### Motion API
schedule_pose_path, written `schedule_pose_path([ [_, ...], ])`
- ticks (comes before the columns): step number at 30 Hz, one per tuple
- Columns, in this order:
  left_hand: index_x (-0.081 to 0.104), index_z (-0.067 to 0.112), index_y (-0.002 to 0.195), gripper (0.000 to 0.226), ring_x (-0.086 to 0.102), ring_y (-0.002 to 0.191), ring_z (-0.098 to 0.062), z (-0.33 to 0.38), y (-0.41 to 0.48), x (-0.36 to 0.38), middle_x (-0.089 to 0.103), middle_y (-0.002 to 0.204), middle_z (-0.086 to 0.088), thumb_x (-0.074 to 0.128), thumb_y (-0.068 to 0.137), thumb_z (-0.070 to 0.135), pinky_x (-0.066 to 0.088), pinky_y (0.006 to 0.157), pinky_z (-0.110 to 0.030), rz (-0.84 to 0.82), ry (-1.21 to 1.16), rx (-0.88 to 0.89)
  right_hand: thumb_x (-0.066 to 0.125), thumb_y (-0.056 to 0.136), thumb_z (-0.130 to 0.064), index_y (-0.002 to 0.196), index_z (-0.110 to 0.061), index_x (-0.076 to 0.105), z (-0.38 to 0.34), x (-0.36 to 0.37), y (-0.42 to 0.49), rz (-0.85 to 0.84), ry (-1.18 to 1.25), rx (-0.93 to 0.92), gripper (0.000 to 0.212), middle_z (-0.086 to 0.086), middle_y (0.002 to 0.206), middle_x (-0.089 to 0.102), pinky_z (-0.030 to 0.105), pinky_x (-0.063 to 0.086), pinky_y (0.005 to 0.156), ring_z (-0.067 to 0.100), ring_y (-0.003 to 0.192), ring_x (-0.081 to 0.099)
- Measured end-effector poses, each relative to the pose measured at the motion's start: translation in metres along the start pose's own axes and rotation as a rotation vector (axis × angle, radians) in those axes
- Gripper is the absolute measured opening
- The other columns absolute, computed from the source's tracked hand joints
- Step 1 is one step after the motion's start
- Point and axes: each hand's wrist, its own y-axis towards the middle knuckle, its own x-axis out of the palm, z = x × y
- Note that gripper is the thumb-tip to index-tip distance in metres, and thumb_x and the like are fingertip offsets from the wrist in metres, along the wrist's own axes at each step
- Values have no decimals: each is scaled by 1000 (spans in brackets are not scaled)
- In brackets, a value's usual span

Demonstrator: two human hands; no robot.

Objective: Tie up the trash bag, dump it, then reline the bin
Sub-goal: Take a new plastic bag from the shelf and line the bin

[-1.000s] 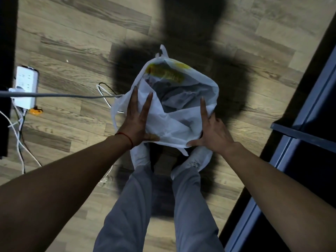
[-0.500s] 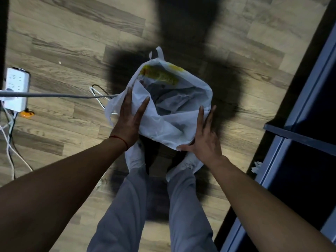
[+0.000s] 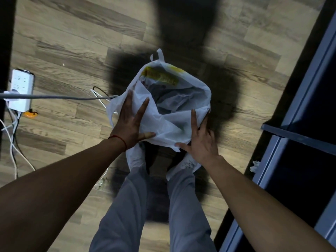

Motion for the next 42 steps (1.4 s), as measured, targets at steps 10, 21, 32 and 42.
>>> schedule_pose_path([
  [10, -11, 43, 147, 130, -20, 145, -33, -6, 0, -1, -26, 155, -12, 80, 57, 59, 20, 113, -63, -33, 29, 16, 68, 88, -33, 150, -50, -8, 2, 12, -14, 49, 528, 14, 99, 10, 141, 44, 44, 55, 88, 26, 111, 60],
  [21, -10, 38, 148, 130, -21, 145, -32, 2, 6, -5, -26, 155, -13, 80, 57, 59, 13, 115, -57, -38, 45, 17, 62, 93, -21, 149, -51, 16, 15, 22, -13, 4, 610, -25, 78, 6, 68, 63, 42, 59, 71, 17, 63, 64],
  [32, -5, 38, 148, 126, -17, 145, -34, -6, -4, -2, -23, 156, -16, 79, 58, 61, 20, 113, -60, -32, 42, 14, 54, 95, -12, 153, -37, 14, 16, 22, -24, 2, 434, -212, 75, -2, 71, 49, 35, 53, 66, 14, 63, 52],
  [42, -5, 41, 148, 124, -9, 147, -36, -12, 16, 1, -17, 156, -21, 81, 60, 54, 24, 114, -57, -18, 0, 77, 60, 90, -14, 147, -55, -7, 23, 24, -39, 10, 600, -67, 97, 3, 79, 66, 38, 57, 72, 19, 69, 65],
])
